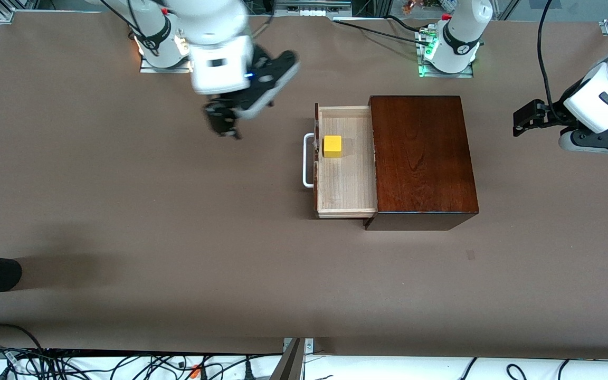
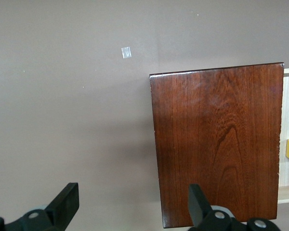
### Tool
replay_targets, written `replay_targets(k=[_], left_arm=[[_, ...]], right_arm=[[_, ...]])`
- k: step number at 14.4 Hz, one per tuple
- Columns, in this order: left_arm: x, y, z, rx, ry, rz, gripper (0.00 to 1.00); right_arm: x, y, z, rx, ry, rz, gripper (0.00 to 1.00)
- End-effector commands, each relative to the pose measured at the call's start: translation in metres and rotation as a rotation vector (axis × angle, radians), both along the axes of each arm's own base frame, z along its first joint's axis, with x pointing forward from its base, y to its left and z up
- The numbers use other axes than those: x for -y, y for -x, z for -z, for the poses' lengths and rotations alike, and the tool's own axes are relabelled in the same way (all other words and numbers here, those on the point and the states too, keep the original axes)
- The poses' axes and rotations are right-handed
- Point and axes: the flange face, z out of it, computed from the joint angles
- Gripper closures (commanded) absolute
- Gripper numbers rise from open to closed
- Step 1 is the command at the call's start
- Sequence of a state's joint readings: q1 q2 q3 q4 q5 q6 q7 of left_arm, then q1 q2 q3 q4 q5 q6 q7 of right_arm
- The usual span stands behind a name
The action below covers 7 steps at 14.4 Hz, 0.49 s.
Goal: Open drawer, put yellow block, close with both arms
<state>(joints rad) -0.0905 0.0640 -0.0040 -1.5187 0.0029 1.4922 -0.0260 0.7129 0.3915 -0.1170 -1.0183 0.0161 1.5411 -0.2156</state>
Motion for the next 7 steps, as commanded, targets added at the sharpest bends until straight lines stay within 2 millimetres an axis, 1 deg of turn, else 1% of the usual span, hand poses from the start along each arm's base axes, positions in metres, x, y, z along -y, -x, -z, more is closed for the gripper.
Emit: replay_targets(k=[1, 2, 3, 4, 5, 6, 7], left_arm=[[0.000, 0.003, -0.008, 0.014, 0.014, 0.020, 0.00], [0.000, 0.002, -0.006, 0.013, 0.014, 0.020, 0.00], [0.001, 0.001, -0.005, 0.013, 0.014, 0.020, 0.00], [0.002, 0.001, -0.005, 0.014, 0.014, 0.023, 0.00], [0.007, 0.002, -0.005, 0.013, 0.014, 0.031, 0.00], [0.008, 0.002, -0.005, 0.014, 0.012, 0.034, 0.00], [0.010, 0.001, -0.005, 0.017, 0.013, 0.039, 0.00]], right_arm=[[0.050, -0.002, -0.020, -0.042, 0.009, 0.120, 0.00], [0.068, -0.004, -0.023, -0.070, 0.020, 0.154, 0.00], [0.089, -0.004, -0.035, -0.082, 0.005, 0.186, 0.00], [0.111, -0.008, -0.037, -0.099, -0.003, 0.221, 0.00], [0.139, -0.010, -0.040, -0.110, -0.020, 0.259, 0.00], [0.166, -0.012, -0.036, -0.127, -0.032, 0.293, 0.00], [0.185, -0.010, -0.034, -0.130, -0.054, 0.309, 0.00]])
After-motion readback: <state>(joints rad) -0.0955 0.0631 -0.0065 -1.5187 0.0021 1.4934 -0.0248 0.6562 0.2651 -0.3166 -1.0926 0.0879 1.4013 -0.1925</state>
